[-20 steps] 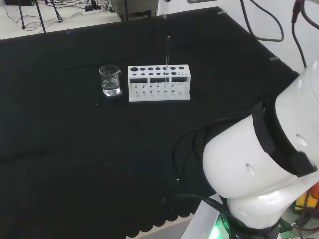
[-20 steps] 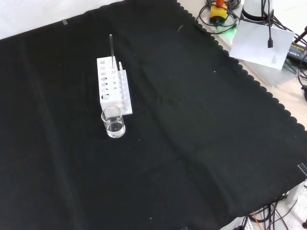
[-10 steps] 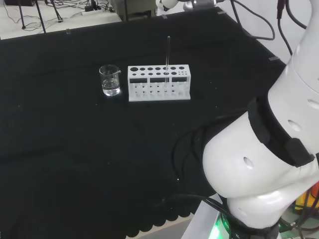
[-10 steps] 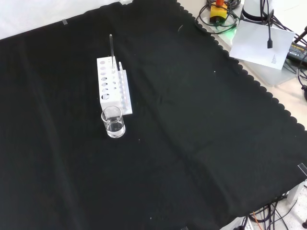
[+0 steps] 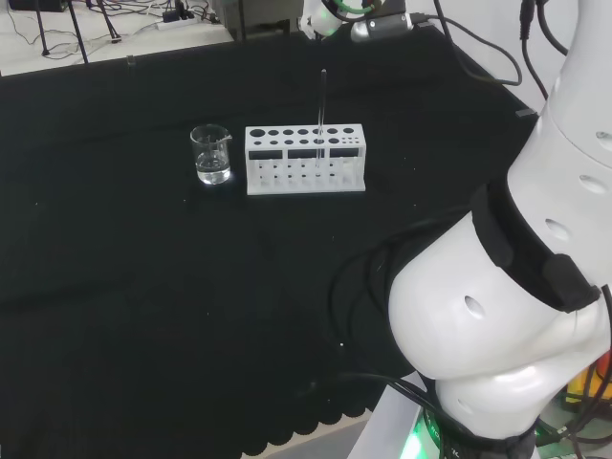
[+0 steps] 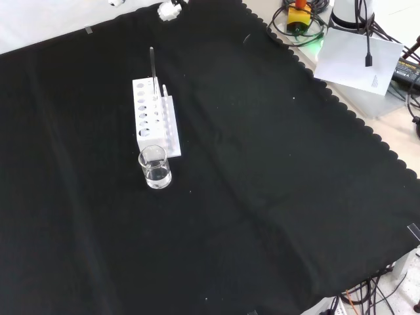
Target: Take the glass rod from the white test tube rack.
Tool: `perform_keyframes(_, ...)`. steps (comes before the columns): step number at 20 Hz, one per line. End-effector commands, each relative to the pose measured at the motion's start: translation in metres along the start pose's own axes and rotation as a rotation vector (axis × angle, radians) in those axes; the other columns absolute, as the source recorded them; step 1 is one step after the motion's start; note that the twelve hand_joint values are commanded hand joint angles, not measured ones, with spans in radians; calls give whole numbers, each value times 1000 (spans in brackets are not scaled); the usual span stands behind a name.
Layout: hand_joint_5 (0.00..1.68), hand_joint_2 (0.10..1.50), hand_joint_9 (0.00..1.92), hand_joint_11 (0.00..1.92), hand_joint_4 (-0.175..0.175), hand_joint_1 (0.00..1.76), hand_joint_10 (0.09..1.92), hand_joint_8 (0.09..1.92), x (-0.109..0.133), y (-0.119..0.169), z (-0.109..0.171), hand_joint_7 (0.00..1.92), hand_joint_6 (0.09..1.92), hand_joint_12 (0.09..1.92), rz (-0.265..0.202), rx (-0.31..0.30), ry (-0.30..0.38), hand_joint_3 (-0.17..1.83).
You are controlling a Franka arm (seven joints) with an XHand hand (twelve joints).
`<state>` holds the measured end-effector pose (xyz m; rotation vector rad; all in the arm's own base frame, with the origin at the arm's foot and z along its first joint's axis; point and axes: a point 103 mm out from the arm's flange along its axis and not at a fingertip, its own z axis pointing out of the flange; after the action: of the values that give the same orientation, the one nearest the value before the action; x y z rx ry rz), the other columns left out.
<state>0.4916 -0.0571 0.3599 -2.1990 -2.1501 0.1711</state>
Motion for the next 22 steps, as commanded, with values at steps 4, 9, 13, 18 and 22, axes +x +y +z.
perform_keyframes(4, 112, 779, 392, 234, -148, 817, 957, 972, -2, 5, 24, 176, 87, 1433, -21, -15, 11, 760)
perform_keyframes(9, 134, 782, 438, 253, -151, 817, 964, 984, 1, 12, 39, 217, 87, 1433, -14, -7, 10, 758)
perform_keyframes(13, 142, 785, 458, 270, -152, 813, 963, 988, -2, 18, 52, 236, 87, 1432, -6, 30, -5, 758)
perform_keyframes(18, 166, 788, 470, 281, -154, 804, 959, 987, -3, 27, 70, 242, 87, 1429, -26, 53, -6, 757)
perform_keyframes(22, 219, 790, 480, 294, -161, 793, 957, 989, -8, 32, 86, 256, 87, 1428, -26, 72, 3, 755)
